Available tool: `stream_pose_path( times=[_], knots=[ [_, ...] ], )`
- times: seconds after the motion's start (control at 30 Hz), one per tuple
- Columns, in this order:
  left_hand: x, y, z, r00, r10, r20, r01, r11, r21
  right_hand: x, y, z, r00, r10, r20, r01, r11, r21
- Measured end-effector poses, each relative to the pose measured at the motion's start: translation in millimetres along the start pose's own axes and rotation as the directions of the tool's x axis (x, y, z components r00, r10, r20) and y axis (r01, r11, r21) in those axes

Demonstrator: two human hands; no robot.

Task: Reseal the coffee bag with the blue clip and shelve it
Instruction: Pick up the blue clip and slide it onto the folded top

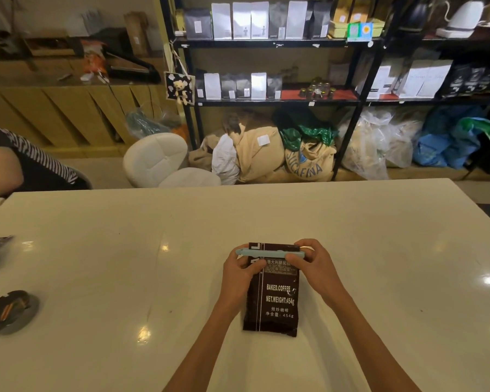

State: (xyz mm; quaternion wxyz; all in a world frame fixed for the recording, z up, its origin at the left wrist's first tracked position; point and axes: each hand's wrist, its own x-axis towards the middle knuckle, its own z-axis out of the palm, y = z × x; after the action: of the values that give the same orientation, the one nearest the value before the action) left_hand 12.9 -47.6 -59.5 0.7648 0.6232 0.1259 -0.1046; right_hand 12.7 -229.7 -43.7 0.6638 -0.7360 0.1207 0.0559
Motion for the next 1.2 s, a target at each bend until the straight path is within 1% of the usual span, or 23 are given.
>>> stream_pose_path(
  times=[0.1,0.37,0.6,0.8,0.93,1.07,1.1,1.2],
  knots=[
    [2.2,2.2,-3.4,0.999,-0.016,0.036,0.016,1.0,-0.016,1.0,4.4,2.4,0.999,0.003,-0.04,-0.001,0.999,0.032],
    [8.8,-4.4,-1.1,0.998,-0.053,-0.044,0.045,0.985,-0.166,8.0,9.3,4.8,0.999,0.017,-0.043,-0.015,0.999,0.049],
    [11.6,-12.6,0.8,0.988,-0.078,-0.133,0.051,0.979,-0.195,11.0,13.5,4.9,0.999,0.019,-0.03,-0.018,0.999,0.037],
    [12.9,-13.2,2.4,0.982,-0.088,-0.168,0.049,0.974,-0.222,11.8,13.9,6.1,1.0,0.011,-0.021,-0.01,0.999,0.038],
    [14.1,-14.2,4.6,0.976,-0.088,-0.197,0.04,0.971,-0.237,14.0,17.2,7.2,0.999,0.001,-0.04,-0.001,1.0,0.0],
    [13.9,-16.0,4.7,0.978,-0.076,-0.192,0.04,0.982,-0.186,13.1,17.2,7.8,0.999,0.011,-0.035,-0.01,1.0,0.017],
    [13.7,-16.1,4.1,0.984,-0.064,-0.169,0.038,0.987,-0.154,12.5,16.9,7.7,0.999,0.012,-0.036,-0.011,0.999,0.038],
    [9.8,-16.9,5.6,0.998,-0.057,-0.039,0.056,0.998,-0.025,11.0,16.5,7.3,0.998,0.028,-0.056,-0.021,0.992,0.125]
  ],
)
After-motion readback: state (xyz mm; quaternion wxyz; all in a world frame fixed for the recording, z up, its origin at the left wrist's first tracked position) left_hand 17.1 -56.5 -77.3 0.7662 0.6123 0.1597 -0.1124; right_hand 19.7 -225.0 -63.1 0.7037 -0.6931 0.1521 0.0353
